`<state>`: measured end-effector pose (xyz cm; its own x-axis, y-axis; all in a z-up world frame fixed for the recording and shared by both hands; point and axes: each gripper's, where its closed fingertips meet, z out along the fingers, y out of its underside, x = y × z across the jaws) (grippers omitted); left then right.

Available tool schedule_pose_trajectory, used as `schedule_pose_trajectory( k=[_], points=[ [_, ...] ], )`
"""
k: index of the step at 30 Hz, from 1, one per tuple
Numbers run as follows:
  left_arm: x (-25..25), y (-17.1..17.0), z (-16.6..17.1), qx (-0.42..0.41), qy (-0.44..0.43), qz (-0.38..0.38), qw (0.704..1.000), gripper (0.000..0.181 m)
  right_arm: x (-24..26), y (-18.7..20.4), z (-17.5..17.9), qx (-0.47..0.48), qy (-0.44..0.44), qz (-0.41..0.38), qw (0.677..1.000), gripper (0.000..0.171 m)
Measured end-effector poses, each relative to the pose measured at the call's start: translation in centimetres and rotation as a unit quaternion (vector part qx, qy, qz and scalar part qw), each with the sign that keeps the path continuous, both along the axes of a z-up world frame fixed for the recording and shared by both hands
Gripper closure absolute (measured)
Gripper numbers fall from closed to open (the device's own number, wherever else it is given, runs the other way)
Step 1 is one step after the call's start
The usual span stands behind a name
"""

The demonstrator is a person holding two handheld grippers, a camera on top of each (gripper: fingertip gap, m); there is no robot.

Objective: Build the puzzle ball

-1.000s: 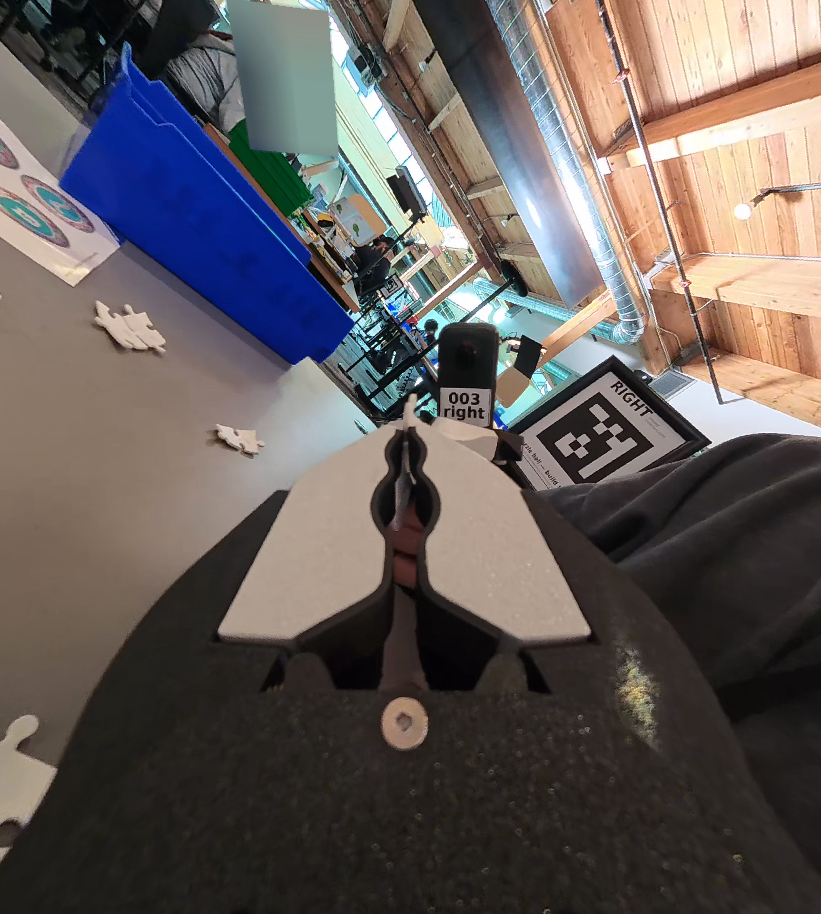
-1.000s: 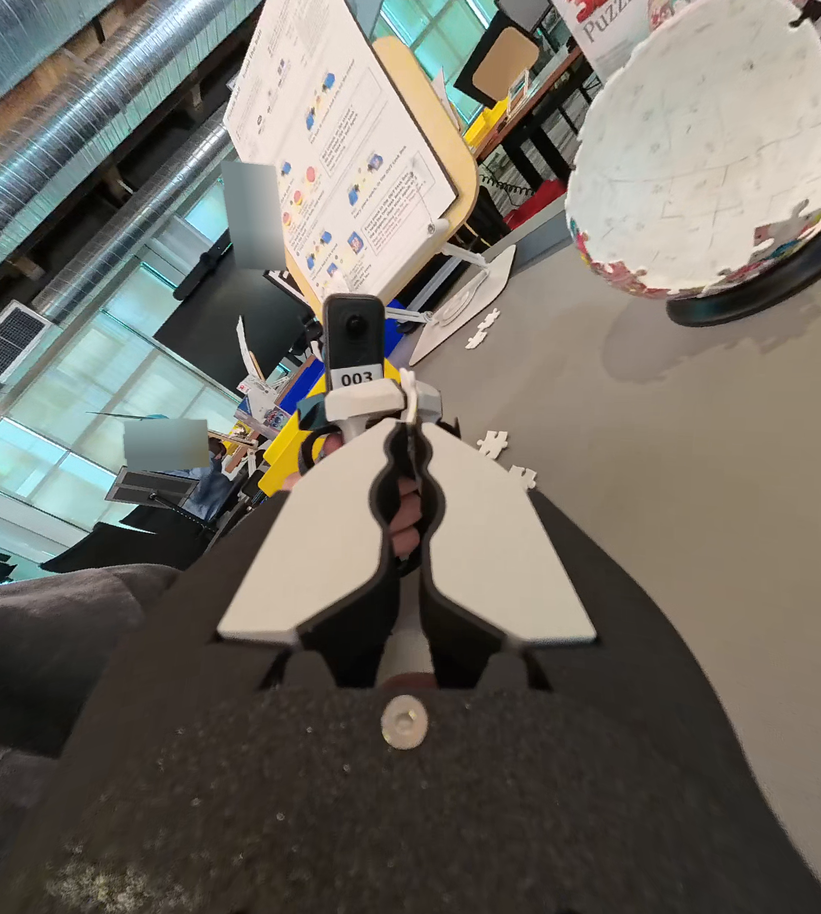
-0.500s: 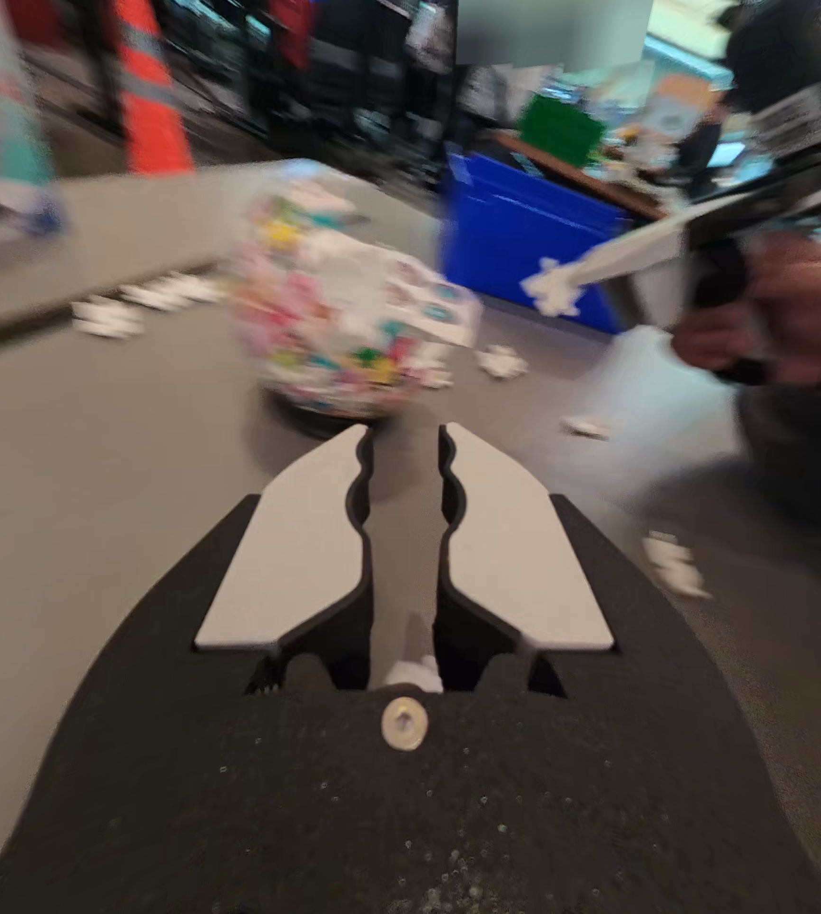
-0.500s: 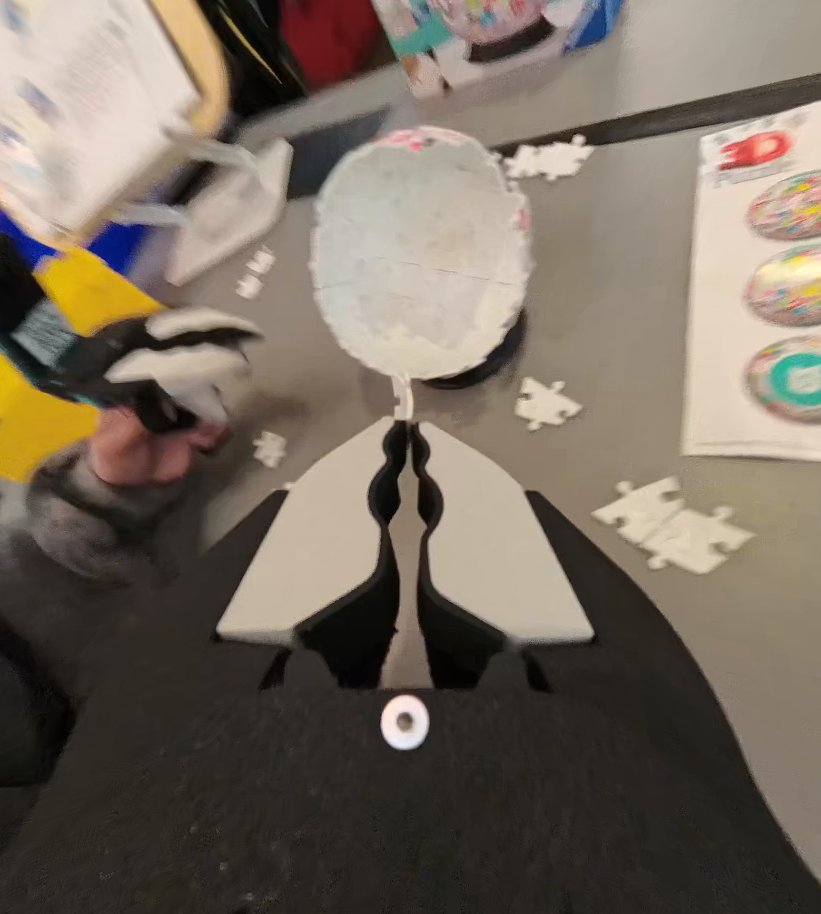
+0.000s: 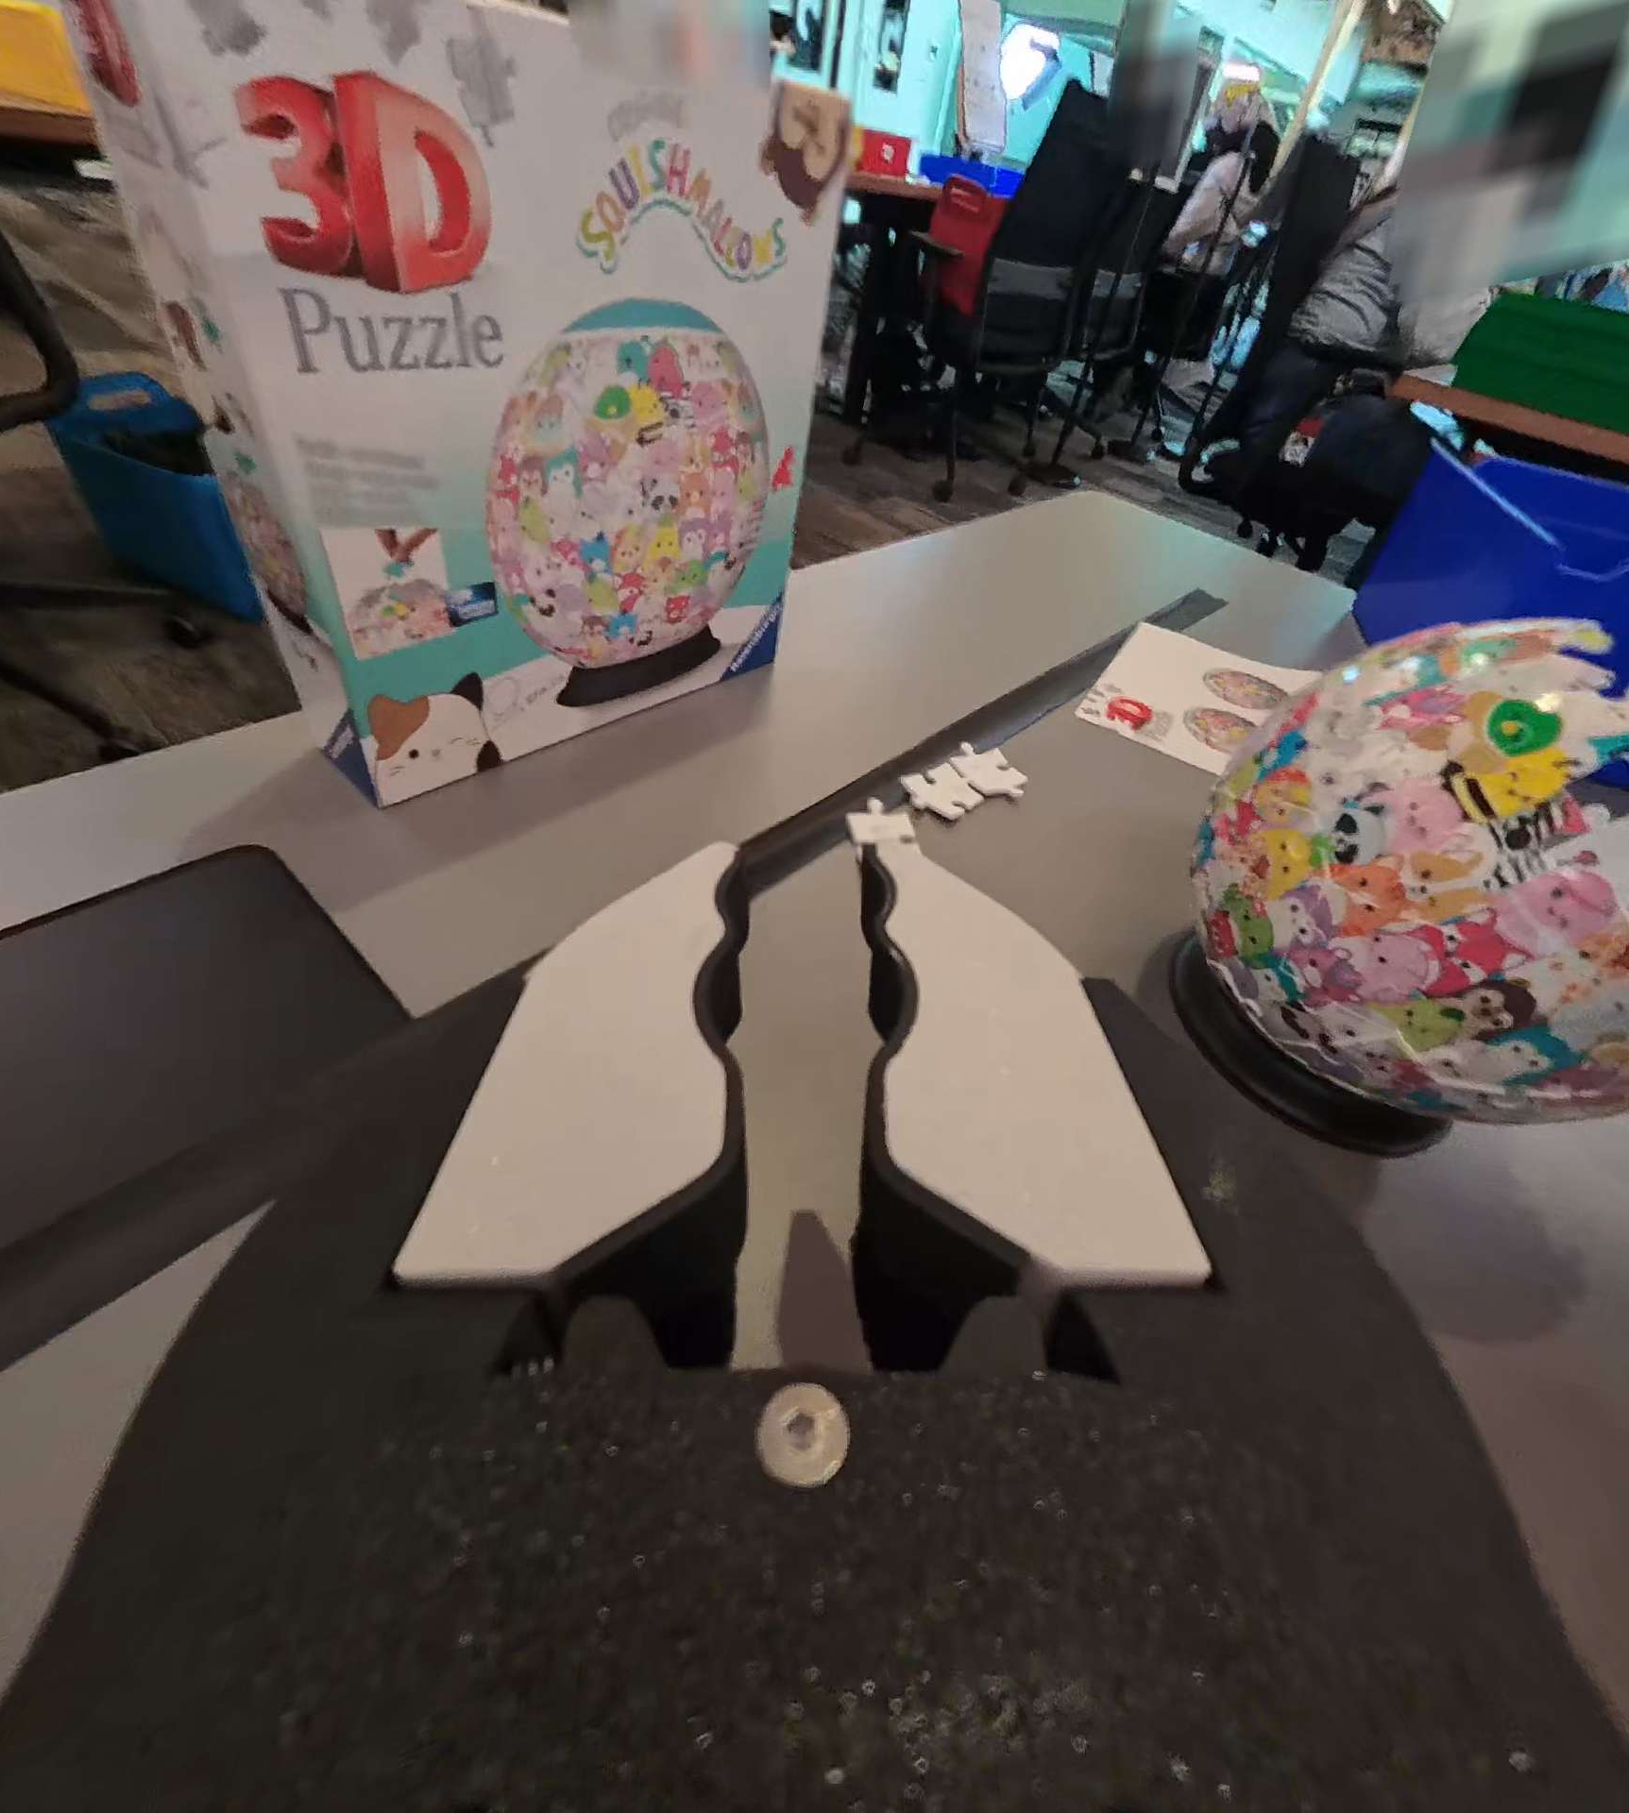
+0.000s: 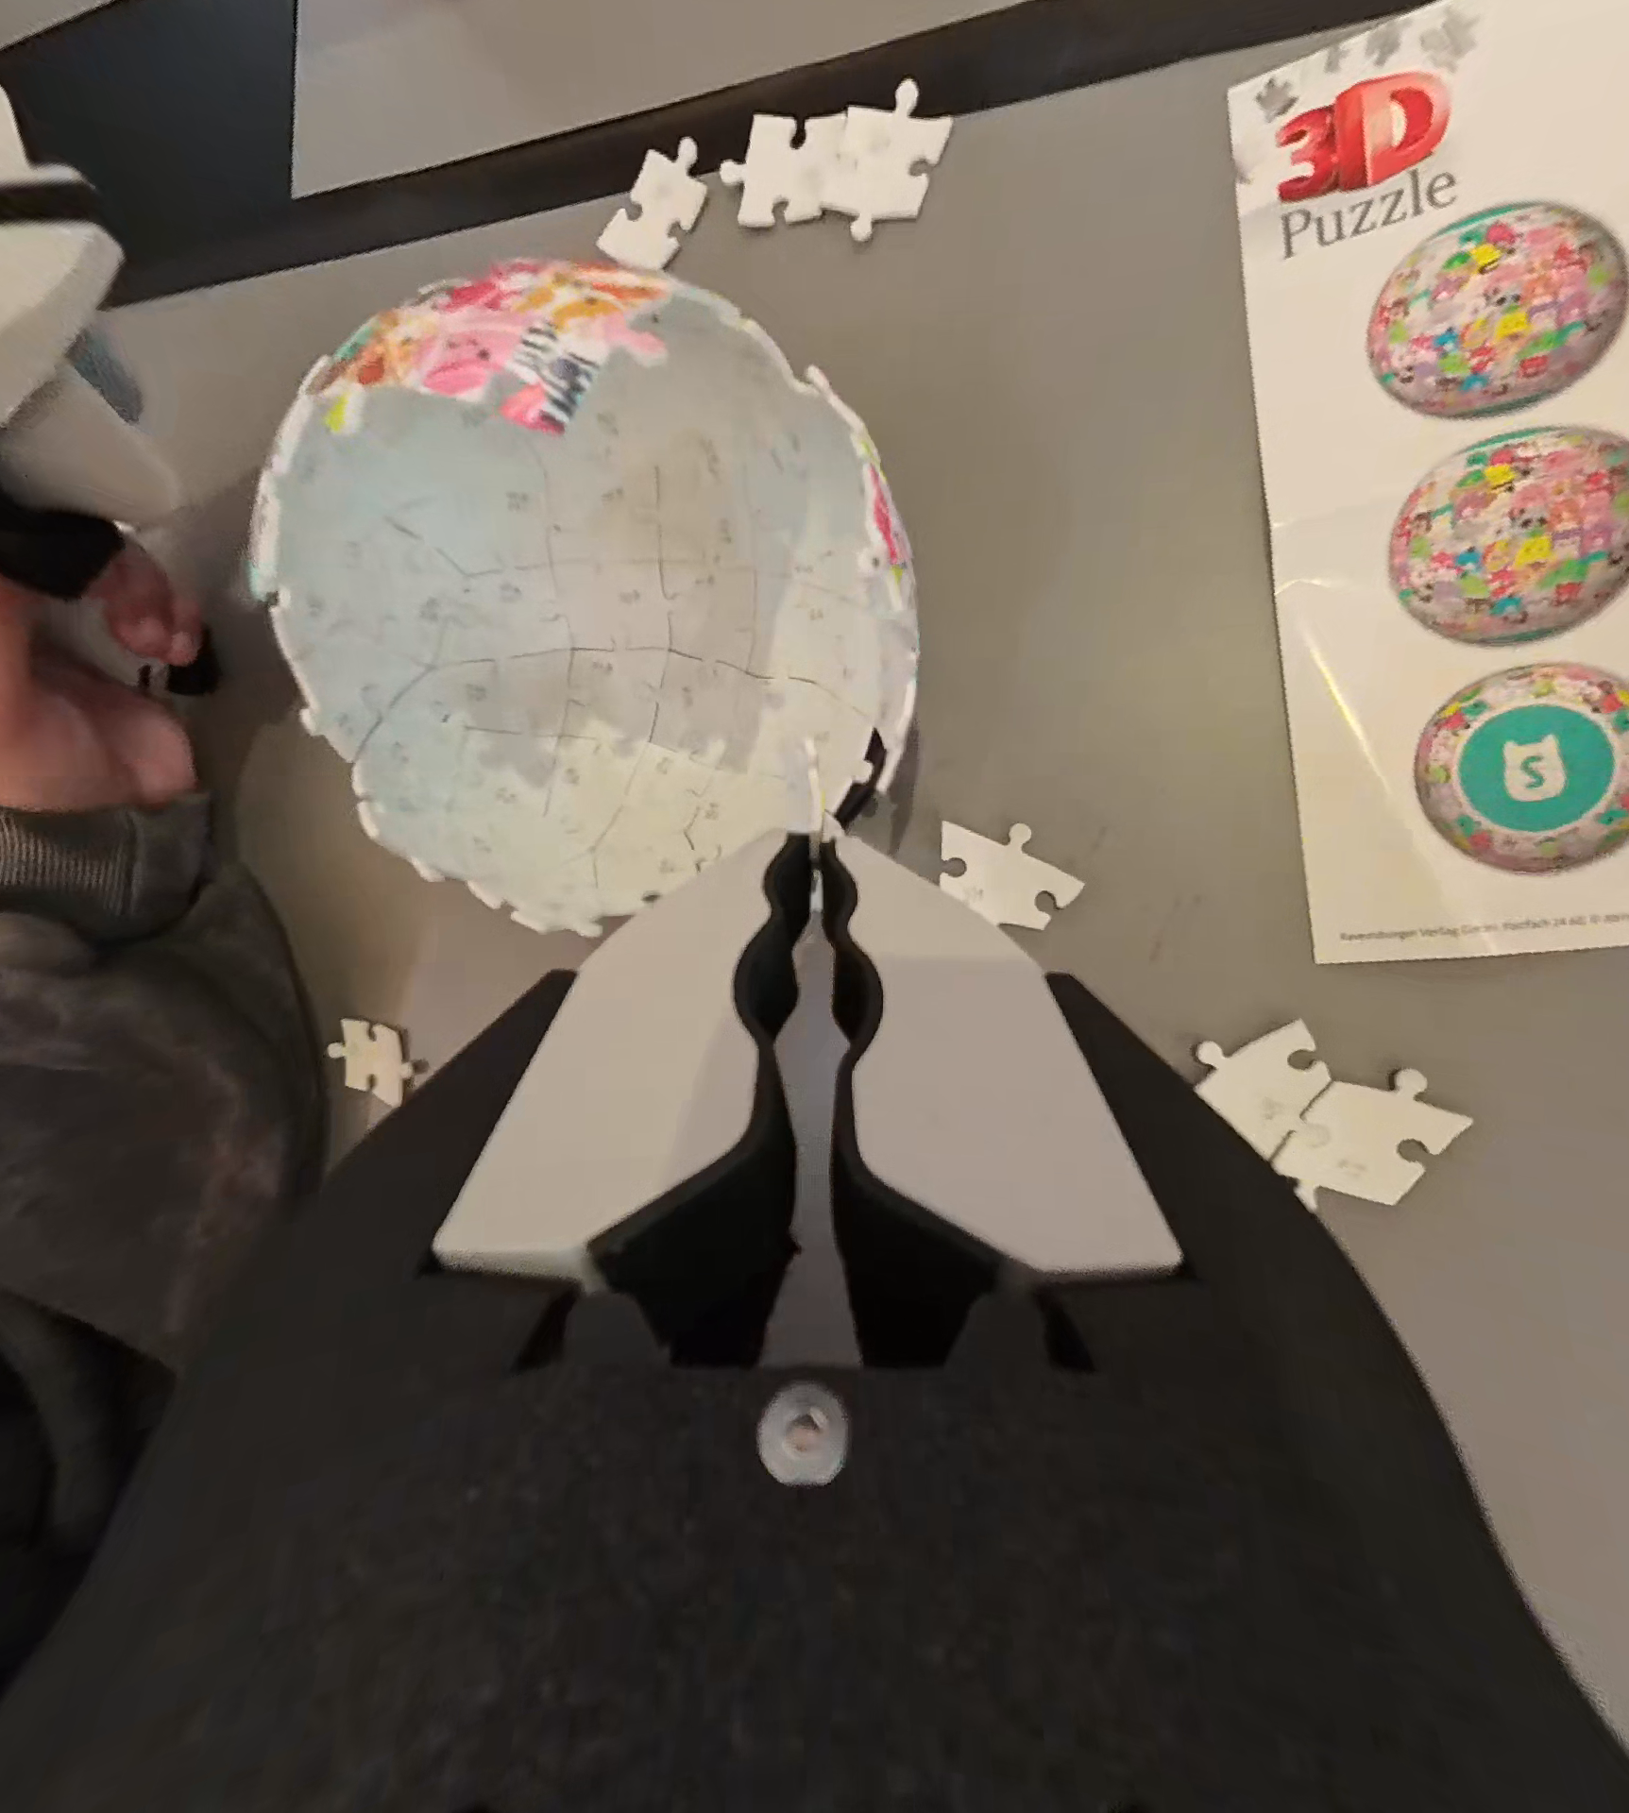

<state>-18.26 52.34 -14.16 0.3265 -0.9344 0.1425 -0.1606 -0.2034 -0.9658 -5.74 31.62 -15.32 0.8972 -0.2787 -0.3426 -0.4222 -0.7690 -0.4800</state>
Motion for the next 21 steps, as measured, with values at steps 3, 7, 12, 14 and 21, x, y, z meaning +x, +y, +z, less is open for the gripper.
schedule_pose_trajectory(
  k=[3,7,12,14,21],
  points=[
    [0.4,-1.9,-0.8,0.01,0.036,-0.029,0.999,0.16,-0.2,0.6,0.2,-0.003,-0.016,-0.007,1.0,0.169],
    [-0.2,-3.4,-1.2,0.042,0.064,-0.013,0.997,0.166,-0.7,1.2,0.0,-0.001,-0.035,-0.01,0.999,0.169],
    [0.1,-3.9,-1.5,0.06,0.08,-0.018,0.995,0.166,-0.5,1.2,-1.3,-0.002,-0.005,-0.02,1.0,0.169],
    [0.1,-3.9,-1.5,0.059,0.078,-0.016,0.995,0.166,-0.4,1.1,-1.6,-0.002,-0.003,-0.022,1.0,0.169],
    [0.0,-3.8,-1.5,0.044,0.074,-0.016,0.996,0.166,-0.5,1.1,-2.0,-0.003,-0.003,-0.024,1.0,0.169]
  ],
)
